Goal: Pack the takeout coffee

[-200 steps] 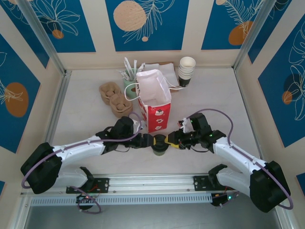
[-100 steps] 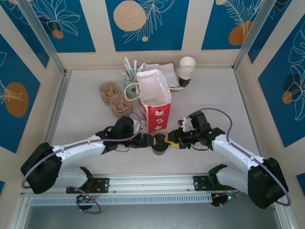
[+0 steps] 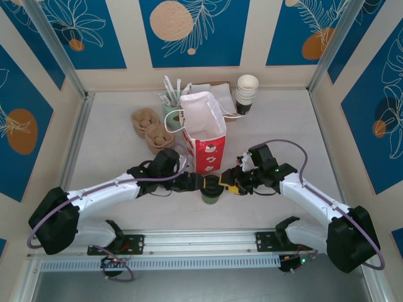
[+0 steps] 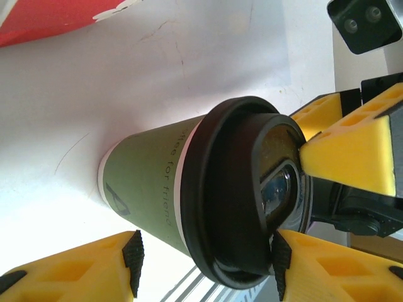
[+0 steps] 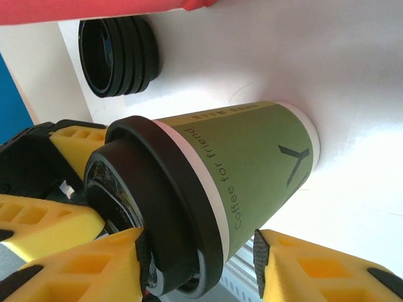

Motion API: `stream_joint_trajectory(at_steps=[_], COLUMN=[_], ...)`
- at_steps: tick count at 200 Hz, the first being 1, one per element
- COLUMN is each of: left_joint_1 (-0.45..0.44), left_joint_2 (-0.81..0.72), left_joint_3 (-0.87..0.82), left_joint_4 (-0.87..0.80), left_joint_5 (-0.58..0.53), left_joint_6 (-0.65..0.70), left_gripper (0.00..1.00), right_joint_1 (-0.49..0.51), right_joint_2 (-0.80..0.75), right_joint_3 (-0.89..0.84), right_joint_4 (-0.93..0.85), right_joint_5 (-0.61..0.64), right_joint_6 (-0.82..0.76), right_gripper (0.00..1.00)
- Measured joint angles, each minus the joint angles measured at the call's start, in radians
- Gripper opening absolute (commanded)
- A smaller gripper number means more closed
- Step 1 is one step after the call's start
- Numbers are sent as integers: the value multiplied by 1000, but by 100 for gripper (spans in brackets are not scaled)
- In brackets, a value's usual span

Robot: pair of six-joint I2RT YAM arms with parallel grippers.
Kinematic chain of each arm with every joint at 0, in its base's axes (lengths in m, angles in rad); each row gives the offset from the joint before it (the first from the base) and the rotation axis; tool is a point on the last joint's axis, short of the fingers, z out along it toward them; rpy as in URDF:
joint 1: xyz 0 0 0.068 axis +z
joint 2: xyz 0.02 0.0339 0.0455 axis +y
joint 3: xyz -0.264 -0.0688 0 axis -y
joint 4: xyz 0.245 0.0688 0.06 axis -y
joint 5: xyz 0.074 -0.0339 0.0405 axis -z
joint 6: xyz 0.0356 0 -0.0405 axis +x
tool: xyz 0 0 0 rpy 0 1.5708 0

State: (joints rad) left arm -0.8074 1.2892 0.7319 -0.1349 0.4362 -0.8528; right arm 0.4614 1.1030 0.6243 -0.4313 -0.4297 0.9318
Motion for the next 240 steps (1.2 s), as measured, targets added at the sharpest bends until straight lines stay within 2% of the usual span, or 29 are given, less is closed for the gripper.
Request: stream_joint_trajectory(at_steps=[149, 240], left_joint_1=[0, 1], left_joint_2=[-58, -117], left_joint_3=[78, 294], left_joint_4=[-149, -308], left_joint_5=[-30, -114], left_joint_6=[35, 113], left_gripper=[57, 59], right_joint_1=[24, 24], right_joint_2=[-60, -117], right_joint_3=[69, 323], right_joint_4=[-123, -233], right_joint_5=[76, 95], right_joint_6=[26, -39], right_gripper=[56, 55])
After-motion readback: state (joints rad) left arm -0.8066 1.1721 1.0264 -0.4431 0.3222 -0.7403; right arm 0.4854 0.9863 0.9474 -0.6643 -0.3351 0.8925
